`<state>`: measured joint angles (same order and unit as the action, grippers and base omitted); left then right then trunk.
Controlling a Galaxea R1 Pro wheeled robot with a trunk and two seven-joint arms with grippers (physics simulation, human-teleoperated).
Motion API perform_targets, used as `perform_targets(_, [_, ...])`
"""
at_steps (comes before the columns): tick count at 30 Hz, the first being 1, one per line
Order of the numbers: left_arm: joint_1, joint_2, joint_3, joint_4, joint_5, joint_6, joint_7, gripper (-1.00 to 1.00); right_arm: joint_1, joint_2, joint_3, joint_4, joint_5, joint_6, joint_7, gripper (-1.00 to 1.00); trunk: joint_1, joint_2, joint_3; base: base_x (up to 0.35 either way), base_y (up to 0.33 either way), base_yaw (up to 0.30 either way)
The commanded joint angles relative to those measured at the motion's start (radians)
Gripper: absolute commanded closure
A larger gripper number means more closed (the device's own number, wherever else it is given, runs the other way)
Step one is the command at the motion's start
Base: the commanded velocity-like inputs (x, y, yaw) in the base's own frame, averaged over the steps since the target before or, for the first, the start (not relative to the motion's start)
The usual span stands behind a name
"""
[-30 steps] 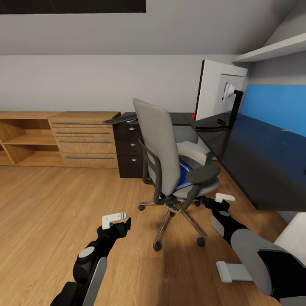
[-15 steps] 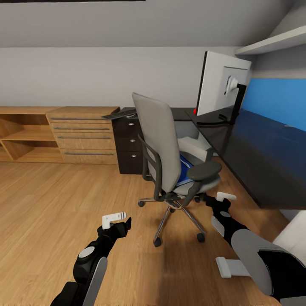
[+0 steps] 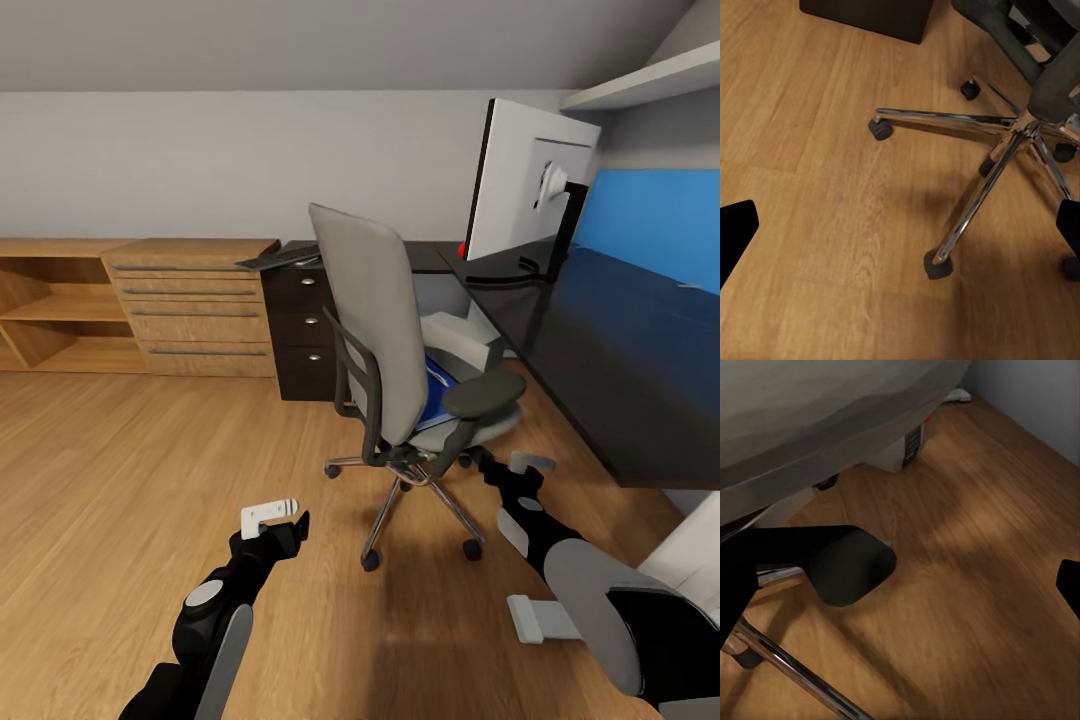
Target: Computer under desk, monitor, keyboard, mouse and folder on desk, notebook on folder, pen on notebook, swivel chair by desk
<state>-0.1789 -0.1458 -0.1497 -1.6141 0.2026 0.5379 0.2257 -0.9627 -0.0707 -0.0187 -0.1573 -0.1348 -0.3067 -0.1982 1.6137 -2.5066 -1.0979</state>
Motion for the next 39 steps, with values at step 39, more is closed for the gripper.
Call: perform_targets(39, [-0.001, 0.003, 0.001, 0.006, 0.008, 0.002, 0.009, -1.00, -0.001, 0.009, 0.000, 0.001, -0.006, -0.048, 0.002, -1.00, 0.000, 0.000, -0.001, -0.027, 0.025, 0.133])
